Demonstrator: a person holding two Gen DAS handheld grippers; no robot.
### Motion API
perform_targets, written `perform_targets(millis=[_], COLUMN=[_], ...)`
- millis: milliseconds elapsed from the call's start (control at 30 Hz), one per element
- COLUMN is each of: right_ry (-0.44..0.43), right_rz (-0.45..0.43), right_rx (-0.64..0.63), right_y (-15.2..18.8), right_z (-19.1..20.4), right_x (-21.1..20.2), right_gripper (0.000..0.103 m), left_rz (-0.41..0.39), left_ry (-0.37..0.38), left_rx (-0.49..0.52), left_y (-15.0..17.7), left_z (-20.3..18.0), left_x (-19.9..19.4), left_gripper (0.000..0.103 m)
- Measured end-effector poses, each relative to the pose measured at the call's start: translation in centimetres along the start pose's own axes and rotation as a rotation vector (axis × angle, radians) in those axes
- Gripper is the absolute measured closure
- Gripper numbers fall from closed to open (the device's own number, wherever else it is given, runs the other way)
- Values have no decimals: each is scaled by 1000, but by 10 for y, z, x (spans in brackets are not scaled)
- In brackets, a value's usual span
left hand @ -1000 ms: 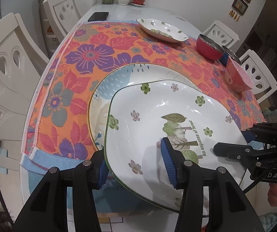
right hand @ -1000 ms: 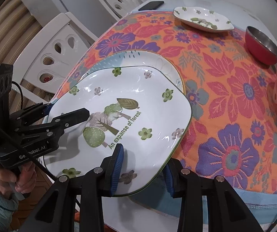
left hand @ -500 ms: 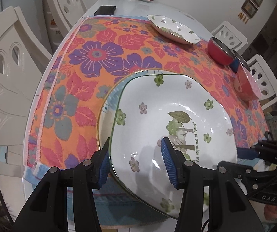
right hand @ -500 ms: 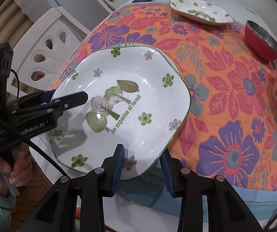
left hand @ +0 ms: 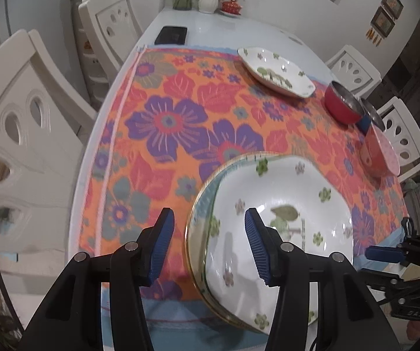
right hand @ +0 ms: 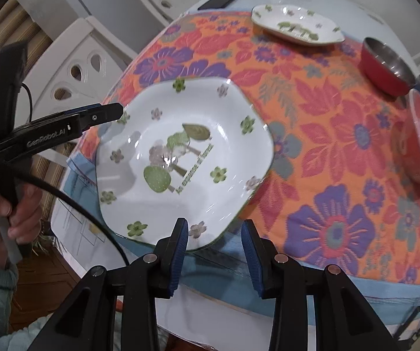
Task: Organize plates and bowls
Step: 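Move both grippers to the smaller hexagonal forest plate and grasp its rim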
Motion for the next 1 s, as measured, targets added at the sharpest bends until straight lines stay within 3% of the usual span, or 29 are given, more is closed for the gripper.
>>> perform_targets(millis=[267, 333, 400, 433, 533, 733, 1000], right_ry=[26, 40, 55, 63, 103, 116, 185], right_rz=[-143, -195, -266, -293, -329, -313, -235], right_rx=[31, 40, 65, 76, 137, 403, 561], right_y=[-52, -71, -91, -99, -129, -171, -201], right_z=[-3, -4, -10, -14, -32, -93, -150], right_x=[-44, -56, -68, -71, -71, -33, 46], right_gripper=[66, 56, 45, 45, 45, 45, 45], left_rz=[-70, -100, -134, -147, -193, -167, -30], left_ry=[49, 64, 79, 86, 111, 125, 210], left_rx=[48, 69, 85, 89, 108, 136, 106], left_y=[-52, -71, -93, -101, -134, -190, -228], left_z=[-10, -15, -18, -20, -26, -31, -41], left_x=[-12, -16, -19, -20, -18, 27, 134], left_gripper=[55, 55, 47, 39, 37, 37, 38])
Point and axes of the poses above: each gripper's, at about its wrist camera, not at the fingertips, and x roughly the way its jaws point, z to its left, y to its underside, the point moved 3 cm from there along x, roughly the way its jaws point, and after that the axes turned 7 degrees about -z, right-handed, at the moved point
